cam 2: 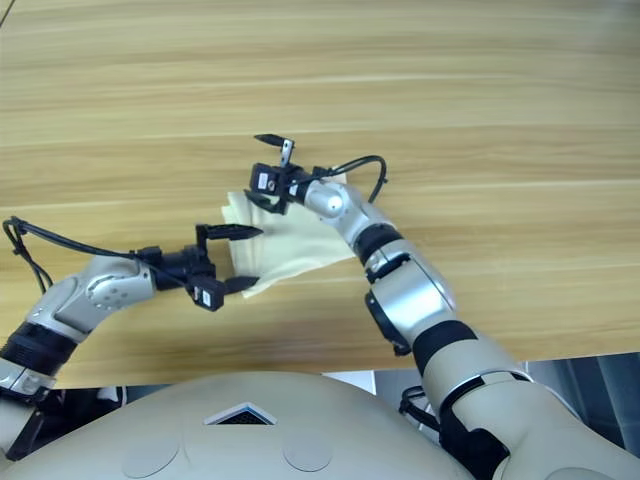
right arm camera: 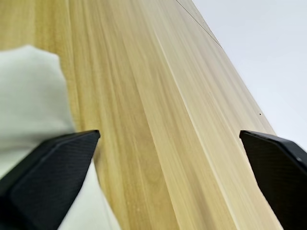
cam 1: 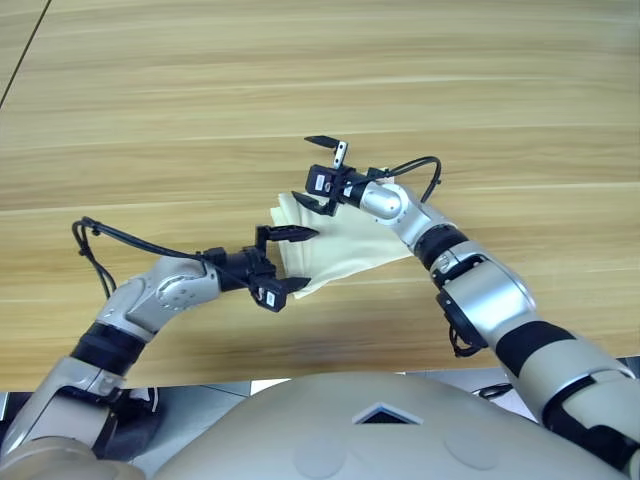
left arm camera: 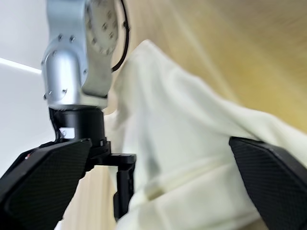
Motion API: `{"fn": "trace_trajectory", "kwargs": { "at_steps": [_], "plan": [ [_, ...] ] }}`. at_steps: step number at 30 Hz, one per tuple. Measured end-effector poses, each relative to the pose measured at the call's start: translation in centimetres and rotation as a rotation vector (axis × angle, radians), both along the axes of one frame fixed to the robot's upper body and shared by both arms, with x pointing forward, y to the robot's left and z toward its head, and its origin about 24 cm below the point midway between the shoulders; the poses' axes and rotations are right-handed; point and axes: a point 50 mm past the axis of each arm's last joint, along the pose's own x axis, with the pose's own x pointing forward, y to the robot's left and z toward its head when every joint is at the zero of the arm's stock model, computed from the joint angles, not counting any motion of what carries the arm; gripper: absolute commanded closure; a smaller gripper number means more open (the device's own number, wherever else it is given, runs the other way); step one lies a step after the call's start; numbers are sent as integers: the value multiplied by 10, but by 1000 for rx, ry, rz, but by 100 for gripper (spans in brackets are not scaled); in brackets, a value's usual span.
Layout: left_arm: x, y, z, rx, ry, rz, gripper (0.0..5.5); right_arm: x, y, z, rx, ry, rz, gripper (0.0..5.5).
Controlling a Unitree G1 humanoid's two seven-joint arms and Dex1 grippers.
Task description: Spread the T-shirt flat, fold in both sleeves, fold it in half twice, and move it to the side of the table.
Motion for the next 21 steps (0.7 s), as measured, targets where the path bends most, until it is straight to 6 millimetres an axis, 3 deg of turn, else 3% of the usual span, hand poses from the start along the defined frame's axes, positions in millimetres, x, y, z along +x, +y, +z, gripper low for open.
{"fn": "trace_trajectory", "kwargs": {
  "at_steps": [3,6,10,14,17,19,21],
  "plan": [
    [4,11,9,8,4,42,13,0,0,0,1,1,-8,10],
    [23,17,22,-21,-87,122,13,1,0,0,21,6,-20,10],
    [33,13,22,-76,-100,169,13,0,-4,7,218,40,-82,10],
    [35,4,26,-224,-65,184,13,16,-17,56,671,-20,-169,10],
    [41,0,27,-293,-57,197,13,19,-30,88,912,-82,-169,10],
    [52,-1,24,-296,-75,234,13,15,-34,98,931,-129,-133,10],
    [62,-2,21,-279,-111,270,13,7,-36,93,857,-134,-83,10]
  ]
}}
